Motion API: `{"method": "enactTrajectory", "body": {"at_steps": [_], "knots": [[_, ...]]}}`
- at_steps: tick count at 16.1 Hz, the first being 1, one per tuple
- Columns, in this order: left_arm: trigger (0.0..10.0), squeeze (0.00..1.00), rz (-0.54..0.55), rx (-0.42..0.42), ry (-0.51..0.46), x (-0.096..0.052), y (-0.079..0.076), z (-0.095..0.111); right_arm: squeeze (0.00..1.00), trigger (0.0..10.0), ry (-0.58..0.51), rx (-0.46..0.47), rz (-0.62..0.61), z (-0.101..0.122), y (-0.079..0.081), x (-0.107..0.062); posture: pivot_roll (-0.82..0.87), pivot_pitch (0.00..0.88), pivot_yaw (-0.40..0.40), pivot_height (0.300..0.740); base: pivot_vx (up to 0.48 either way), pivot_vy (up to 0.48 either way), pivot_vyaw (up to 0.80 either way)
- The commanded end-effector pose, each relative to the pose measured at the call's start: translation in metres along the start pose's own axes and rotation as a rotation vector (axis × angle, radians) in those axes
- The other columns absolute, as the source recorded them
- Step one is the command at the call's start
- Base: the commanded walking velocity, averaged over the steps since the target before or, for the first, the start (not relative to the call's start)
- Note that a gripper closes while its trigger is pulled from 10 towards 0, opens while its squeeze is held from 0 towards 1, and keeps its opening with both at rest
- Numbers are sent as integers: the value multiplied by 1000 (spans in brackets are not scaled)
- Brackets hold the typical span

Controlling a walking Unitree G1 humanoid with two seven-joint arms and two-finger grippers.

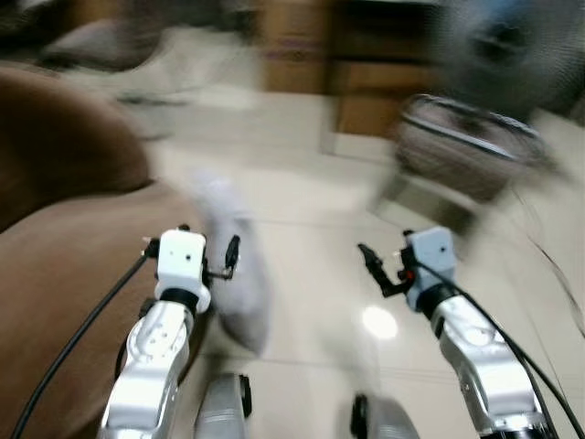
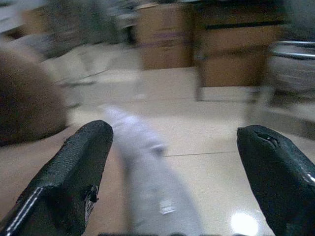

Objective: Move the pillow to the sofa from floor

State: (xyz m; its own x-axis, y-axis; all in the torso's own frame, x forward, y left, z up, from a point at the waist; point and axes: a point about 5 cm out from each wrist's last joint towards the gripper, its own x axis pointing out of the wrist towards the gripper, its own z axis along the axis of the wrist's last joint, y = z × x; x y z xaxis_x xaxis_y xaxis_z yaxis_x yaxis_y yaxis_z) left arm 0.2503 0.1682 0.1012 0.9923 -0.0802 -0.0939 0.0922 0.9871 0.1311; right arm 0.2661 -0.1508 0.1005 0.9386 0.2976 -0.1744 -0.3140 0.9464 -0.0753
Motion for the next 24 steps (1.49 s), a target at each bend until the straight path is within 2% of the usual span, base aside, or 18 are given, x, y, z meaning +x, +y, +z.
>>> {"method": "enactTrajectory", "body": {"at_steps": [1, 3, 7, 9, 13, 16, 18, 22, 24], "knots": [[10000, 0, 9, 0, -11, 1, 1, 3, 0, 10000, -15, 16, 14, 2, 2, 1, 80, 0, -26, 606, 439, 0, 0], [10000, 0, 12, 11, -8, 2, 6, 4, 0, 10000, -29, 36, 28, 5, 5, 5, 90, 0, -31, 606, 424, 0, 0], [10000, 0, 4, 23, -2, 2, 11, 5, 0, 10000, -18, 42, 28, 3, 6, 2, 90, 0, -38, 606, 416, 0, 0], [10000, 0, -27, 31, 4, 2, 9, 4, 0, 10000, 15, 90, 8, -3, 4, -3, 81, 0, -31, 606, 375, 0, -588], [10000, 0, -72, 23, 48, 0, 4, -3, 0, 10000, 32, 73, 16, -7, 6, -13, 61, 0, -6, 606, 80, 0, -338], [10000, 0, -136, -20, 81, 0, 1, -8, 0, 10000, 54, 85, 5, -10, 7, -21, 42, 0, 7, 606, 0, 0, 0], [10000, 0, -159, -51, 121, 2, -3, -14, 0, 10000, 55, 95, 1, -10, 5, -25, 37, 0, 7, 591, 0, 0, 0], [10000, 0, -162, -58, 145, 4, -1, -18, 0, 10000, 67, 96, 5, -11, 6, -26, 44, 0, -2, 556, 0, 0, 0], [10000, 0, -192, -26, 162, 10, -3, -21, 0, 10000, 83, 92, 22, -13, 7, -24, 46, 0, -10, 536, 0, 0, 0]]}}
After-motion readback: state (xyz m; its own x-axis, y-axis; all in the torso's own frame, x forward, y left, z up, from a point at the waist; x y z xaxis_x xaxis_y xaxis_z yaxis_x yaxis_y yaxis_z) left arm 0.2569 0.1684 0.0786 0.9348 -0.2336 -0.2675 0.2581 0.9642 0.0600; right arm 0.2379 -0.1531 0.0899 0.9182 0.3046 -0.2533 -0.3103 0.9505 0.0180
